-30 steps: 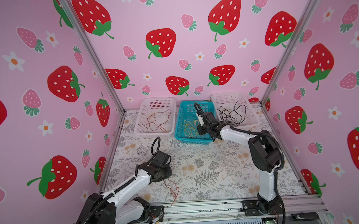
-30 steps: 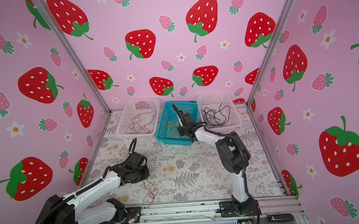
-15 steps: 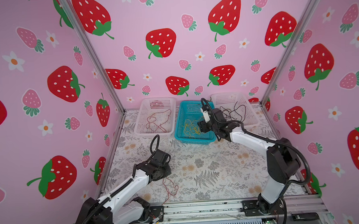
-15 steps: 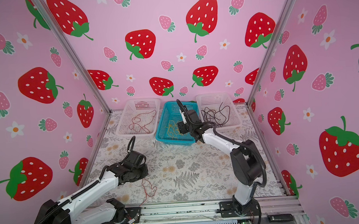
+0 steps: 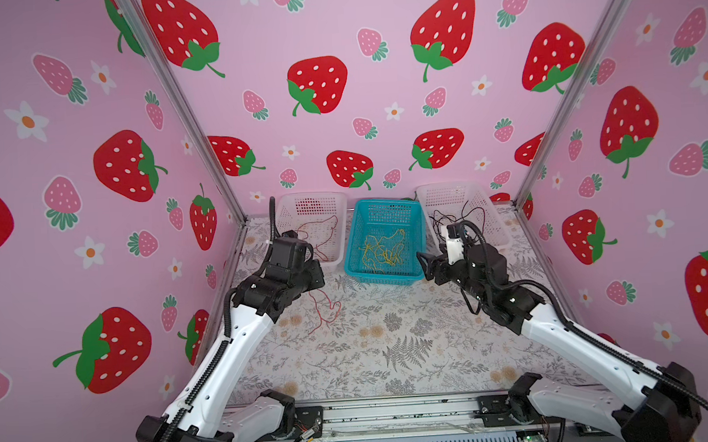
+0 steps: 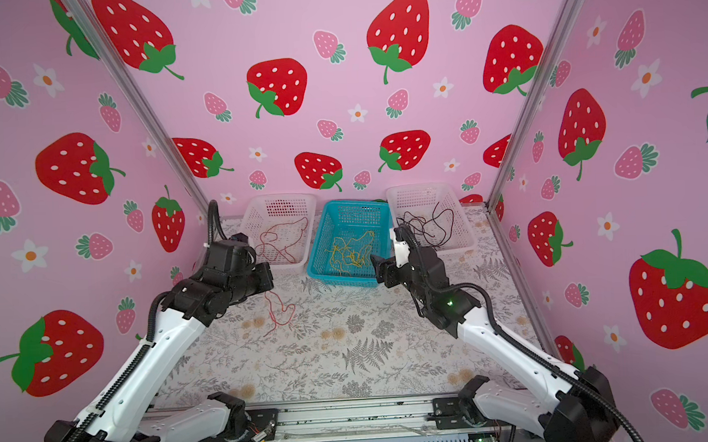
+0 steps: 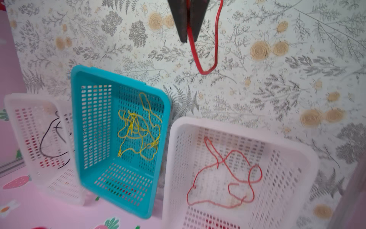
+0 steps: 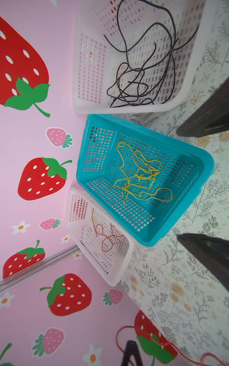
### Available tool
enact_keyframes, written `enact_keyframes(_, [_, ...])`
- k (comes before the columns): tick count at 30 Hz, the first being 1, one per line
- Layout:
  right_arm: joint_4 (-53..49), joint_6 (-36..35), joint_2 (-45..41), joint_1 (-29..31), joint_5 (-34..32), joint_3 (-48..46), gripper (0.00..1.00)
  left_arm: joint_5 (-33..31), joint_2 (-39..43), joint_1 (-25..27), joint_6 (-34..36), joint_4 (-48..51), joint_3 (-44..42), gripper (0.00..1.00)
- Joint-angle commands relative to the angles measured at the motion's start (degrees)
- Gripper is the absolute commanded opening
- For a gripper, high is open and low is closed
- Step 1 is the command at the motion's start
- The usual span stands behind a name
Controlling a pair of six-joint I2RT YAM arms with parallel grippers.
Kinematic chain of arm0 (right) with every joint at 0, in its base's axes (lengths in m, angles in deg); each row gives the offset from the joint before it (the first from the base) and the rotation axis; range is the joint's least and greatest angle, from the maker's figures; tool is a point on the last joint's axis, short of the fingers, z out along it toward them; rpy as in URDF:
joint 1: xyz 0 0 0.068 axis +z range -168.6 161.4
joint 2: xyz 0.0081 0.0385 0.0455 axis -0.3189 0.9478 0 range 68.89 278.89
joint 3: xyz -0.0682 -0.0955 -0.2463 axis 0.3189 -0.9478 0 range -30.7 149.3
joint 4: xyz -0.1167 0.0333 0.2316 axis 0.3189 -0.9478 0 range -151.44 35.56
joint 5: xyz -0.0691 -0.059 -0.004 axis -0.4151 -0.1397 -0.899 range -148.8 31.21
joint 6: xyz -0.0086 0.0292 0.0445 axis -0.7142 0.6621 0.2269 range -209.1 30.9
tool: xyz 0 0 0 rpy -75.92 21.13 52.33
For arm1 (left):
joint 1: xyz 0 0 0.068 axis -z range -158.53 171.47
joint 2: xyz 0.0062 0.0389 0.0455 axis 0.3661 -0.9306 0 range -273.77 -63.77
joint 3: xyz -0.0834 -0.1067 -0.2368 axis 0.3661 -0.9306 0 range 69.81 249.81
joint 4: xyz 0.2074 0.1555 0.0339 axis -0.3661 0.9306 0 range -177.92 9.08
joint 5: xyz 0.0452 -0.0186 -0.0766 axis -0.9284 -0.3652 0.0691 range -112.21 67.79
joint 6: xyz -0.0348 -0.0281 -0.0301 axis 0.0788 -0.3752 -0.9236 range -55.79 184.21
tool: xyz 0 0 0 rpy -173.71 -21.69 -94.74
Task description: Untangle the cables
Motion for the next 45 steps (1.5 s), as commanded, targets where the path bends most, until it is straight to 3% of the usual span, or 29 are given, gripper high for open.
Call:
enact_keyframes(1, [-0.73, 2.26, -4.39, 0.88, 0.02, -3.12, 0.78, -1.53, -4.54, -1.67, 7.0, 0.49, 7.36, 0.0])
enact_keyframes(9, [-4.47, 1.5, -12.72, 3.11, -0.38, -5.91, 0.79, -4.53, -21.98, -7.89, 12.4, -14.09, 19.94, 0.0])
enact_keyframes(16, [-7.03, 0.79, -19.85, 5.11, -1.28, -9.52, 0.79, -4.61, -41.91, -11.22, 15.36, -13.03, 37.13, 0.0])
enact_keyframes(21, [-9.76, 1.38, -22.52, 5.25, -0.77, -9.56, 0.79, -5.05, -51.11, -12.46, 15.04, -12.6, 42.89, 0.0])
enact_keyframes(23, [-10.97, 1.25, -23.26, 5.3, -1.22, -9.02, 0.79, -4.64, -53.88, -12.59, 15.55, -11.95, 44.83, 0.05])
enact_keyframes(25, [-12.38, 1.12, -23.9, 5.31, -2.86, -8.37, 0.79, -4.49, -55.84, -12.61, 15.98, -10.71, 46.96, 0.24])
enact_keyframes(26, [-13.06, 1.14, -24.04, 5.3, -3.72, -8.15, 0.8, -3.93, -55.97, -12.66, 16.03, -10.25, 47.46, 0.29])
enact_keyframes(28, [-13.7, 1.14, -24.22, 5.31, -4.89, -7.82, 0.81, -2.53, -54.58, -12.59, 15.71, -10.43, 46.9, 0.39])
enact_keyframes(30, [-13.37, 1.57, -24.81, 5.31, -6.45, -8.67, 0.86, -1.31, -51.42, -12.59, 14.7, -11.42, 44.53, 0.61])
enact_keyframes(32, [-12.15, 2.11, -26.02, 5.3, -10.07, -10.62, 1.0, 0.13, -45.68, -12.59, 13.07, -14.09, 39.45, 0.79])
enact_keyframes(35, [-10.45, 3.66, -28.25, 5.17, -16.22, -12.83, 0.99, 1.92, -35.36, -12.59, 9.37, -19.91, 28.03, 0.99])
enact_keyframes(40, [-6.12, 1.01, -31.82, 5.05, -30.89, -16.86, 0.99, -1.11, -14.02, -10.65, 7.48, -27.92, 5.83, 0.99])
enact_keyframes(43, [1.05, -6.03, -32.2, 4.42, -40.51, -21.33, 0.99, -3.37, -2.22, -9.46, 9.71, -31.74, -7.42, 0.99])
enact_keyframes(45, [7.73, -12.18, -30.47, 1.82, -43.45, -24.82, 0.99, -4.71, 4.68, -9.27, 10.53, -34.07, -15.88, 0.99])
